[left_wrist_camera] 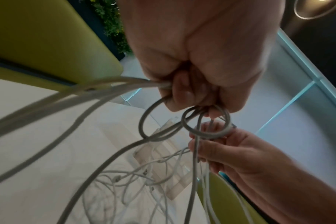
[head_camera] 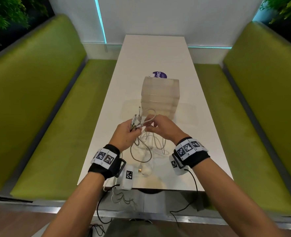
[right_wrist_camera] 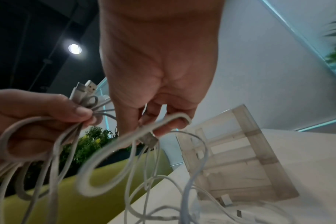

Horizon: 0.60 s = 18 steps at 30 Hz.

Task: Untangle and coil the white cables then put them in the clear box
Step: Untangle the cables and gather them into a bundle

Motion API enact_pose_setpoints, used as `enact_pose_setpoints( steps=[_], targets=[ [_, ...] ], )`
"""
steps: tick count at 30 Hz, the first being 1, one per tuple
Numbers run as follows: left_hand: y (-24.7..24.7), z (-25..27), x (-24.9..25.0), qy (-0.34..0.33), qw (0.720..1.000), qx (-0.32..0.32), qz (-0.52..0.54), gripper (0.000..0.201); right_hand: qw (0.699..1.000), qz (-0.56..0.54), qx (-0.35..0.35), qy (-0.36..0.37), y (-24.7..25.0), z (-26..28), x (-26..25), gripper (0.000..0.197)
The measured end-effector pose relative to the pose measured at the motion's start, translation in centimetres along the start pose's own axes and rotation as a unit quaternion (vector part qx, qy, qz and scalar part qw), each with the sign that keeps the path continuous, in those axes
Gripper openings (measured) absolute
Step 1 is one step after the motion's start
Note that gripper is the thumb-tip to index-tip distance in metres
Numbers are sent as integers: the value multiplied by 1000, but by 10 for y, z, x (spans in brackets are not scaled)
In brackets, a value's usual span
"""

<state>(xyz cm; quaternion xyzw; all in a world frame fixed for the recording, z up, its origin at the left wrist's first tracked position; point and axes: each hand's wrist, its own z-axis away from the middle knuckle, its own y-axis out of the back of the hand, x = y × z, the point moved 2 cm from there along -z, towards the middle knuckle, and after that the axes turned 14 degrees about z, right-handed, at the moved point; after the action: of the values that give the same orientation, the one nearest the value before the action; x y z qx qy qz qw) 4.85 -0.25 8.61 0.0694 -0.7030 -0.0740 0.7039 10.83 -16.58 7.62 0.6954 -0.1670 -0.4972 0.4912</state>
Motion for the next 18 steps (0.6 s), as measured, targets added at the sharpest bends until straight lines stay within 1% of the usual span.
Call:
enact_pose_setpoints(
  steps=[2, 4, 6, 7, 9, 11, 13, 15, 16, 17, 18],
  targets=[
    [2, 1, -2, 5, 1000, 0, -17, 23, 999, 41, 7, 21, -2, -3, -2, 12],
    [8, 2, -4, 10, 1000, 15, -8, 21, 1000, 22, -15, 17, -2, -3, -3, 12],
    [18, 2, -4, 16, 999, 41, -5, 23, 998, 10, -55, 10, -2, -3, -1, 20],
    [24, 2, -5, 19, 998, 53, -2, 25, 998, 17, -64, 3, -2, -3, 3, 23],
    [35, 1, -6, 27, 998, 58, 17, 28, 998, 22, -50, -27, 1, -2, 16, 23],
    [43, 2, -8, 41, 998, 45, 30, 27, 997, 27, -28, -73, 4, -1, 32, 23],
    [47, 5, -7, 49, 998, 35, 34, 24, 993, 65, -16, -102, 5, -2, 44, 24],
    [47, 10, -4, 47, 998, 26, 44, 22, 986, 134, 9, -96, 5, -2, 44, 26],
    [46, 12, -4, 43, 998, 20, 46, 22, 985, 144, 33, -87, 7, -1, 39, 28],
    [45, 15, -3, 37, 998, 11, 40, 22, 989, 120, 56, -72, 11, 3, 31, 32],
    [43, 17, -2, 32, 999, 0, 29, 22, 995, 61, 69, -47, 14, 8, 19, 38]
  ],
)
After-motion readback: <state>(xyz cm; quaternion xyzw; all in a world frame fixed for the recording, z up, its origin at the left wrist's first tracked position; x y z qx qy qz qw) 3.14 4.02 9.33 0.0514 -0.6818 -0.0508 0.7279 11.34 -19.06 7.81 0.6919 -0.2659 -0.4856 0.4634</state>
